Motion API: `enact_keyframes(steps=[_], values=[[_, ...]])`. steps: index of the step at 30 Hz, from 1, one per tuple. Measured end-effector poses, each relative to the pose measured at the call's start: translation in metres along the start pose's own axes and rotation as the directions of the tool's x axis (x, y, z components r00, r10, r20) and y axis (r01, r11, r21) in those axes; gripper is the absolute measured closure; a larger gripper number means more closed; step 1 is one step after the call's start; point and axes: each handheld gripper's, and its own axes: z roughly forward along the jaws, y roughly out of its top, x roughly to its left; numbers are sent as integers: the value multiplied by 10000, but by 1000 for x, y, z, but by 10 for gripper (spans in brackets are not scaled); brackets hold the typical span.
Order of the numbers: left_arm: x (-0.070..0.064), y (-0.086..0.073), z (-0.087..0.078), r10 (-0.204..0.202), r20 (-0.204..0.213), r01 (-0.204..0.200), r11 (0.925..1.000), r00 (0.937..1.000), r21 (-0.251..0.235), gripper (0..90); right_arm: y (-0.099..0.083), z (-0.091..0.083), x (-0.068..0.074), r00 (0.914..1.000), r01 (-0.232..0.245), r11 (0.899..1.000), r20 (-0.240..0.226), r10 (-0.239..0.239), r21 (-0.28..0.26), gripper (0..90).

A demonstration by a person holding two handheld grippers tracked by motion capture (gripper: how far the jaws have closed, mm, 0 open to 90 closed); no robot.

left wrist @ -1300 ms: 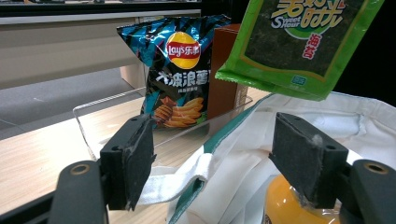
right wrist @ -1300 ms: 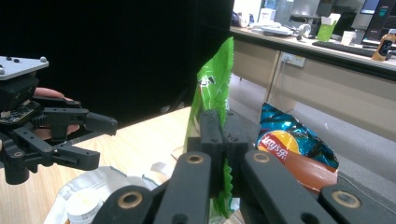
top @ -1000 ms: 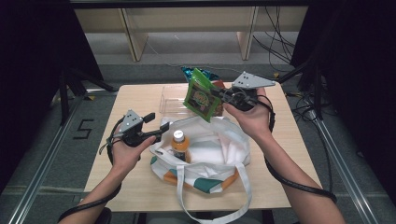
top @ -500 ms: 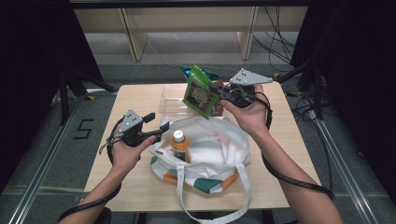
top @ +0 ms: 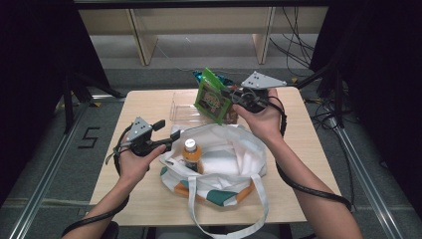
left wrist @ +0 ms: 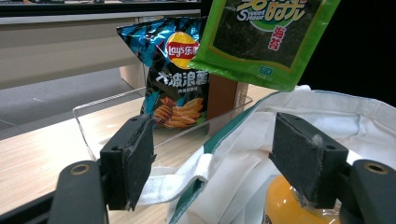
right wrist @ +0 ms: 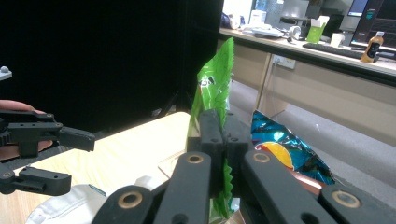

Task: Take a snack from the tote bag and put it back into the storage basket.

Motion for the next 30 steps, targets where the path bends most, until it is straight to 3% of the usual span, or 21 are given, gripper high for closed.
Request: enact_keyframes(steps=[30], values=[[1, 1, -1, 118, -21, -118, 9999, 9999, 22, 289, 0, 18, -1, 9999, -149, 9999, 39, 149, 39, 900]])
